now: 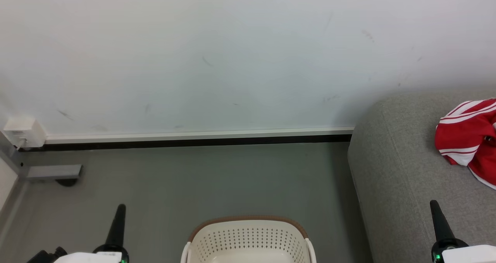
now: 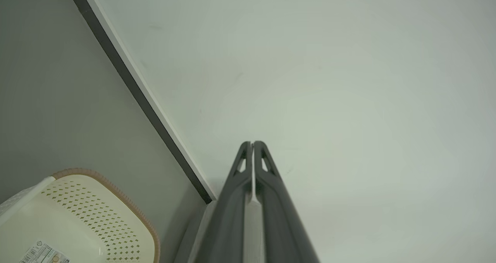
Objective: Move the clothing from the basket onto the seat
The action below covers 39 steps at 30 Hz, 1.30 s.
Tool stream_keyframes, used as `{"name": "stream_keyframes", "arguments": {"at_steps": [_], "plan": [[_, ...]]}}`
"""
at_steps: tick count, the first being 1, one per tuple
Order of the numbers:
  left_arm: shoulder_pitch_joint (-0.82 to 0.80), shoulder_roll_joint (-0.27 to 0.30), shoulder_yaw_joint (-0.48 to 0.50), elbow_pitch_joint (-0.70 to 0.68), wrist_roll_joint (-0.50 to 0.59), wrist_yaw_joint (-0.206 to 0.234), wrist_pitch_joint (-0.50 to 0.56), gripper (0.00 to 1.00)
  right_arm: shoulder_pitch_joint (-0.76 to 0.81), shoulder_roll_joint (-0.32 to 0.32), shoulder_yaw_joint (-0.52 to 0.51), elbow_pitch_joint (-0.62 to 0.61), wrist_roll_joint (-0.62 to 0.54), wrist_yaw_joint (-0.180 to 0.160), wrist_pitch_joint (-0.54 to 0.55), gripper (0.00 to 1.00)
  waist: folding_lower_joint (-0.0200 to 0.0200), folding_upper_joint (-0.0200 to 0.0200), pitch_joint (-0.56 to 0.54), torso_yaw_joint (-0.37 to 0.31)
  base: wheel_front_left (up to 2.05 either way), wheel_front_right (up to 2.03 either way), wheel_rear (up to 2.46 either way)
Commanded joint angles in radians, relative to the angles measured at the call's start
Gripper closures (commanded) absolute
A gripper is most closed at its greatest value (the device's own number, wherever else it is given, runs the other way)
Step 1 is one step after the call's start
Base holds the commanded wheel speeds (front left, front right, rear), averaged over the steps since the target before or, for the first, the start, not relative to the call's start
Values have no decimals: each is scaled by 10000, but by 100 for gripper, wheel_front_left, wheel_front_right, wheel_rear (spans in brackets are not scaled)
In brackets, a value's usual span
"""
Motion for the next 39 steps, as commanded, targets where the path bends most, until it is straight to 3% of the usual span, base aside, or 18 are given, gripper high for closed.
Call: {"name": "stream_keyframes", "arguments": {"at_steps": [1, 39], "plan": [[-196, 78, 45, -88, -269, -50, 53, 100, -193, -20, -90, -124, 246, 5, 65, 100, 0, 0, 5, 5, 0, 0, 0], [-450, 102, 91, -166, -3285, -183, 833, 100, -325, 231, -819, -370, 2605, 7, 845, 100, 0, 0, 140, 145, 0, 0, 0]]}}
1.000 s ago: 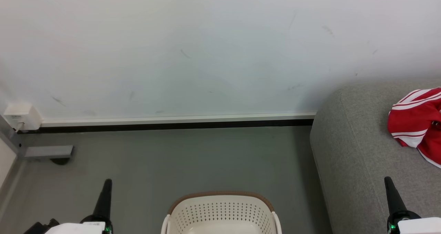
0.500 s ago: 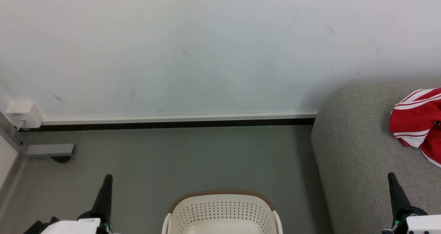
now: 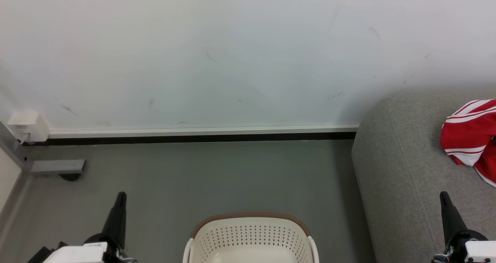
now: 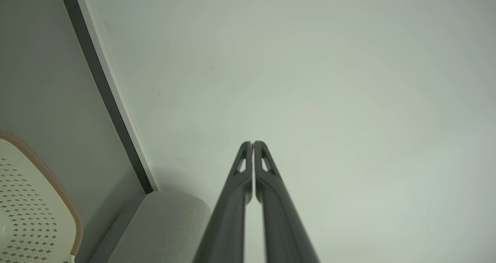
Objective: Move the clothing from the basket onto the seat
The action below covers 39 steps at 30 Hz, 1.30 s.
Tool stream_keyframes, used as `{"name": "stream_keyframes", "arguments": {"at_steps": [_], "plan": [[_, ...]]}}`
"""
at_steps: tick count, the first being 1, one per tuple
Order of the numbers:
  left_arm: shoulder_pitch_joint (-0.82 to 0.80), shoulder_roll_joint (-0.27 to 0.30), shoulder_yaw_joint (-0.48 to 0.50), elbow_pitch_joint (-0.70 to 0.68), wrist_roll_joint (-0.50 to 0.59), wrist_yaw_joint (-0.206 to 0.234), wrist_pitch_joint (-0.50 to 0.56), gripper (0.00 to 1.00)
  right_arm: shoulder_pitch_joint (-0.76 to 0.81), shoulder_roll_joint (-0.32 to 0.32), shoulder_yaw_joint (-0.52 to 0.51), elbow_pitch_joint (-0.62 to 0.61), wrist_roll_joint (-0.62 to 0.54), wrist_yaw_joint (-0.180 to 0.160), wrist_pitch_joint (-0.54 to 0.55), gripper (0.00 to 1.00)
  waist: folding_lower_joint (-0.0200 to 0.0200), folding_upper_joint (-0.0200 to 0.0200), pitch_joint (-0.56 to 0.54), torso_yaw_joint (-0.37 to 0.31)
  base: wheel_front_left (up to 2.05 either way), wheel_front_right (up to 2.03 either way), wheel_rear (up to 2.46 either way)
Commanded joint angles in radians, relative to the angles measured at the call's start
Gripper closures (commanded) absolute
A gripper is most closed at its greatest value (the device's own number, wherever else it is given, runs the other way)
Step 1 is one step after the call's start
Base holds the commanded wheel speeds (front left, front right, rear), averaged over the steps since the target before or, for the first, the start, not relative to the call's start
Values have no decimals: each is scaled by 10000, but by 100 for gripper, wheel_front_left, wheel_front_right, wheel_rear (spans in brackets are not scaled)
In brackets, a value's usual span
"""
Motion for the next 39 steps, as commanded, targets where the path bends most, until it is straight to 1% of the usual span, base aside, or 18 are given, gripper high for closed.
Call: {"name": "stream_keyframes", "arguments": {"at_steps": [1, 6, 39], "plan": [[-111, 72, 33, -55, -233, -67, 65, 100, -123, 40, -79, -96, 233, 7, 66, 100, 0, 0, 7, 7, 0, 0, 0], [-138, 74, 38, -60, -581, -82, 147, 100, -145, 60, -160, -116, 448, 7, 143, 100, 0, 0, 23, 24, 0, 0, 0], [-130, 72, 33, -60, -555, -81, 143, 100, -144, 62, -162, -108, 398, 7, 156, 100, 0, 0, 23, 24, 0, 0, 0]]}}
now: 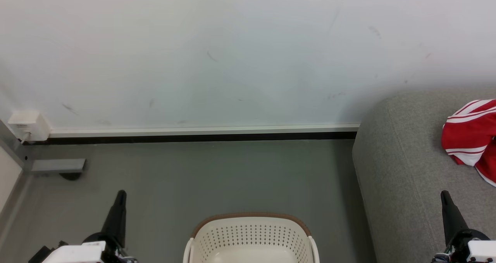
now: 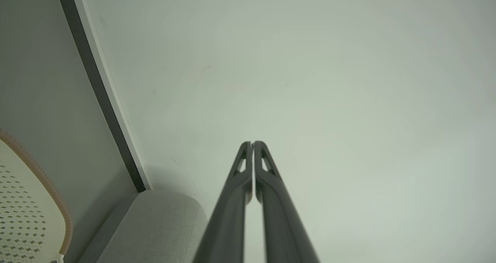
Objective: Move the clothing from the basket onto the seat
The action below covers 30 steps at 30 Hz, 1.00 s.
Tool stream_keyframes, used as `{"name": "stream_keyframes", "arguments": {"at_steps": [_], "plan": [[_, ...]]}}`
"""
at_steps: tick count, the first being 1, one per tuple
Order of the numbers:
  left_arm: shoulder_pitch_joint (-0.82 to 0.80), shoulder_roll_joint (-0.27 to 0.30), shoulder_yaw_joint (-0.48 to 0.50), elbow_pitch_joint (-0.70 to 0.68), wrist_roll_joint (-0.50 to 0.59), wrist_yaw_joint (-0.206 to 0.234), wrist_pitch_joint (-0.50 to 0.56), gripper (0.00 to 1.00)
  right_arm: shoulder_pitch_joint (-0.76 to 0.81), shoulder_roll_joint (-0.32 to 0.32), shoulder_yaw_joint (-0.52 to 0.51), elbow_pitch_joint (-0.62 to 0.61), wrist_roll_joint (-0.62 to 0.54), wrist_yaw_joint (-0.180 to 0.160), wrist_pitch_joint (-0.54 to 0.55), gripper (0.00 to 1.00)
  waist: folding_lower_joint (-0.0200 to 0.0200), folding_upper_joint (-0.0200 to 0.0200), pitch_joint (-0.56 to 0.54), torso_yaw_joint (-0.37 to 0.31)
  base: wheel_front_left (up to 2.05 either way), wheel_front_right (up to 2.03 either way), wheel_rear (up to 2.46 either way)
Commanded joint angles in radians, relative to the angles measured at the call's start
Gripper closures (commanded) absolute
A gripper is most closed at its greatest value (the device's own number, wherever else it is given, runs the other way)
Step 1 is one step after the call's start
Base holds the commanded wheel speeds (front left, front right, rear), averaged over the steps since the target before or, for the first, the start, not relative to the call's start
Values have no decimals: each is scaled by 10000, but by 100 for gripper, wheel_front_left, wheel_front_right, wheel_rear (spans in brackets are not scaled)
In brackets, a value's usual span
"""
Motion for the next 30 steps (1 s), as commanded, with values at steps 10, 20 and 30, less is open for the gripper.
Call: {"name": "stream_keyframes", "arguments": {"at_steps": [10, 20, 30], "plan": [[-71, 67, 25, -38, -139, -68, 45, 100, -128, 13, -50, -52, 13, 7, 36, 100, 0, 0, 0, 0, 0, 0, 0], [-71, 67, 24, -38, -140, -68, 44, 100, -128, 15, -52, -52, 10, 7, 38, 100, 0, 0, 0, 0, 0, 0, 0], [-71, 67, 24, -37, -140, -68, 44, 100, -128, 15, -54, -52, 7, 7, 39, 100, 0, 0, 0, 0, 0, 0, 0]]}}
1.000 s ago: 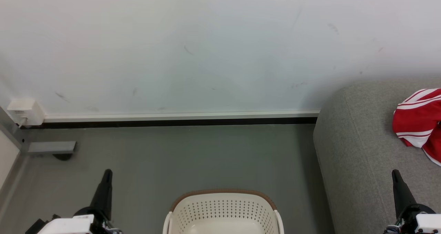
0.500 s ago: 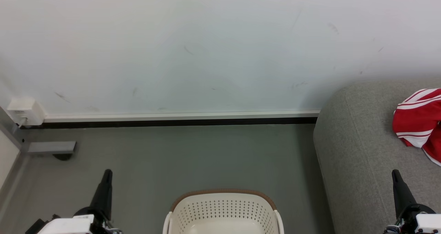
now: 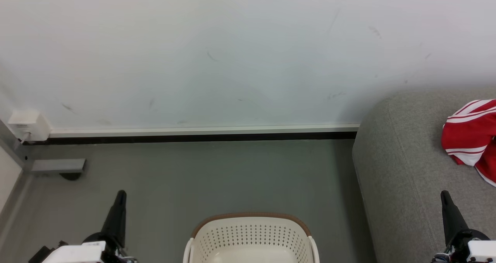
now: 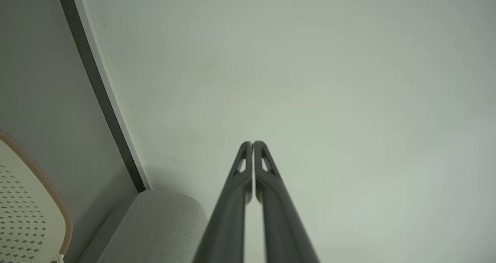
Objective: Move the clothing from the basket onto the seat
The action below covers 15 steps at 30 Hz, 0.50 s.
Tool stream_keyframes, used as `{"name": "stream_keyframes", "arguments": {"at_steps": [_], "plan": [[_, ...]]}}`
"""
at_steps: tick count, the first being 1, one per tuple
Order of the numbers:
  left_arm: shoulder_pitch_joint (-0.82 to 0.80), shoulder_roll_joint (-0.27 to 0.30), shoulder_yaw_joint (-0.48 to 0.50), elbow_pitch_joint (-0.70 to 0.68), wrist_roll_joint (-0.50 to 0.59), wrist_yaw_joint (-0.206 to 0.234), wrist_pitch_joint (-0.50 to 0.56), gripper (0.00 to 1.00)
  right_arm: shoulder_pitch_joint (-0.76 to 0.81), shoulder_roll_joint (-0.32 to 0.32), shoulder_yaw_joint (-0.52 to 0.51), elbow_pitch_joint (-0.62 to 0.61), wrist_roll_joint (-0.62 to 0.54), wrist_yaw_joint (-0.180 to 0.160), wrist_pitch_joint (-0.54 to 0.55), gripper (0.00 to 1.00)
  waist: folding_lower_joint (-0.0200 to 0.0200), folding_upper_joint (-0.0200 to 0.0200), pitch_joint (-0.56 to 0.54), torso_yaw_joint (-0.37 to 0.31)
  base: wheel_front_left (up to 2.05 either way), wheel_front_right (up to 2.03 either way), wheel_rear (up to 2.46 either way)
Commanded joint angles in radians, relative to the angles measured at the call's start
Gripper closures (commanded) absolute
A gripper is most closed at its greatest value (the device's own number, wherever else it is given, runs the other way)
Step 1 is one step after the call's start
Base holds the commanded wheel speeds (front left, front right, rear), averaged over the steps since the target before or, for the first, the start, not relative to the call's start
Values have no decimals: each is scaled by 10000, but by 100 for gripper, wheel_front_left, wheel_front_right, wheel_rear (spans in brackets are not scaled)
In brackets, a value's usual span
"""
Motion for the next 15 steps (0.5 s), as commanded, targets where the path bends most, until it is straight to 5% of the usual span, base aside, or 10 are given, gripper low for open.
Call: {"name": "stream_keyframes", "arguments": {"at_steps": [1, 15], "plan": [[-71, 67, 24, -36, -140, -68, 44, 100, -127, 10, -48, -50, 9, 7, 32, 100, 0, -1, 0, 0, 0, 0, 0], [-71, 67, 23, -36, -141, -68, 43, 100, -128, 12, -51, -50, 5, 7, 35, 100, 0, -1, 0, 0, 0, 0, 0]]}}
